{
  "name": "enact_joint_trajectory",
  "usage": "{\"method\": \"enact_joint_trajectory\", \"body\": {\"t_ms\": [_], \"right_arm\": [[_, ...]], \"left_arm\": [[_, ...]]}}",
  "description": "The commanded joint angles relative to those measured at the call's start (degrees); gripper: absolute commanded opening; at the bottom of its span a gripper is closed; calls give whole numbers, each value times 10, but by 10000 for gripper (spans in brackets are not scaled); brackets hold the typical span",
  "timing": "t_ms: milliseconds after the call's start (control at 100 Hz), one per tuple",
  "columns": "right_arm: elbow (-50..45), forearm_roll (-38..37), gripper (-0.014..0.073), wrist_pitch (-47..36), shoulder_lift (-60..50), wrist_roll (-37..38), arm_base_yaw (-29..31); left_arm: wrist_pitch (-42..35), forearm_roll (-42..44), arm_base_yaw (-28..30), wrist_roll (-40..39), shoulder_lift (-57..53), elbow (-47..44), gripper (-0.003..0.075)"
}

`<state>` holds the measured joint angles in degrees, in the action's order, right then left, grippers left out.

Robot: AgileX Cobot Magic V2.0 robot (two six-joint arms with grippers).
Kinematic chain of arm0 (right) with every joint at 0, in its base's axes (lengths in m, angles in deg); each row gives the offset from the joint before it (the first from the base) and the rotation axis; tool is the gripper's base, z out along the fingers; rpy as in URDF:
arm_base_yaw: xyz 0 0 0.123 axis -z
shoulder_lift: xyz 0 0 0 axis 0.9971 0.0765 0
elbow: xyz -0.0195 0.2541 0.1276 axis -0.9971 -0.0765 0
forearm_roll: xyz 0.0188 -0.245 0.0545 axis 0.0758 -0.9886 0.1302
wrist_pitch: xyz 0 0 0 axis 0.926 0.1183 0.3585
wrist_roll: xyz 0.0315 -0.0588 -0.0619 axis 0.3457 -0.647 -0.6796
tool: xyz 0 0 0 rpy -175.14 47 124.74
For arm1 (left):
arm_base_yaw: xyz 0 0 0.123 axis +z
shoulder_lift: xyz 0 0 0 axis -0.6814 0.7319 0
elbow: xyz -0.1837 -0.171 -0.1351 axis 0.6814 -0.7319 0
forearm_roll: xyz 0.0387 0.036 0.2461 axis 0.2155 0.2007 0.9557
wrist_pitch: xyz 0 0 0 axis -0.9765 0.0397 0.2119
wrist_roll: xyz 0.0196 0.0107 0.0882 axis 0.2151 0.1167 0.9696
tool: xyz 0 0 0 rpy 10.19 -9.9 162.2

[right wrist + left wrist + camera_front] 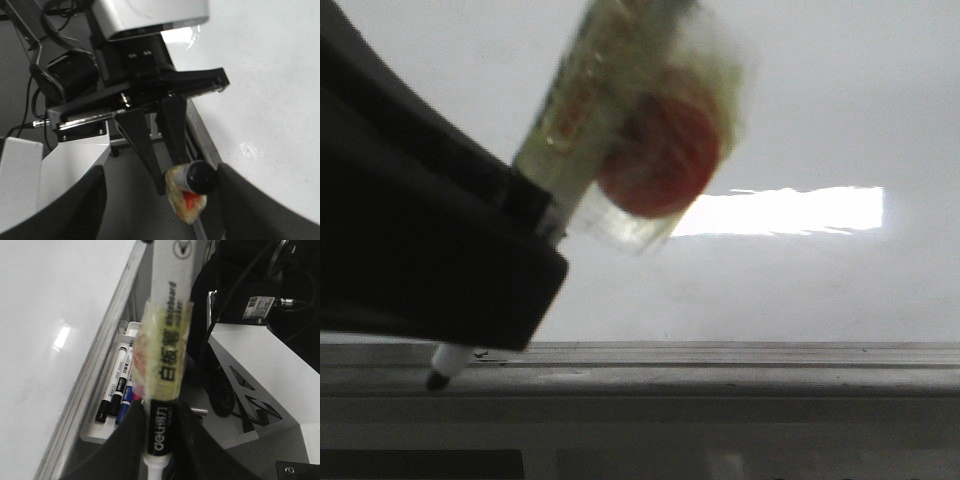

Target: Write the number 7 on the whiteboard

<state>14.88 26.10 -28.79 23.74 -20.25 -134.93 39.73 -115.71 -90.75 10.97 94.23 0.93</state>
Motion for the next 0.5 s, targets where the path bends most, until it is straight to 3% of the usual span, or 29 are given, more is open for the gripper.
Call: {"method": "enact_joint_trajectory", "body": {"t_ms": [0, 410, 490], "right_arm": [[22, 23, 421, -29, 10, -15, -15], [27, 61, 414, -39, 94, -15, -29], [36, 61, 370, -36, 101, -16, -29]], "left_arm": [[7, -38, 1, 12, 4, 14, -5], [26, -66, 1, 45, 4, 14, -5], [26, -66, 1, 45, 4, 14, -6]]}}
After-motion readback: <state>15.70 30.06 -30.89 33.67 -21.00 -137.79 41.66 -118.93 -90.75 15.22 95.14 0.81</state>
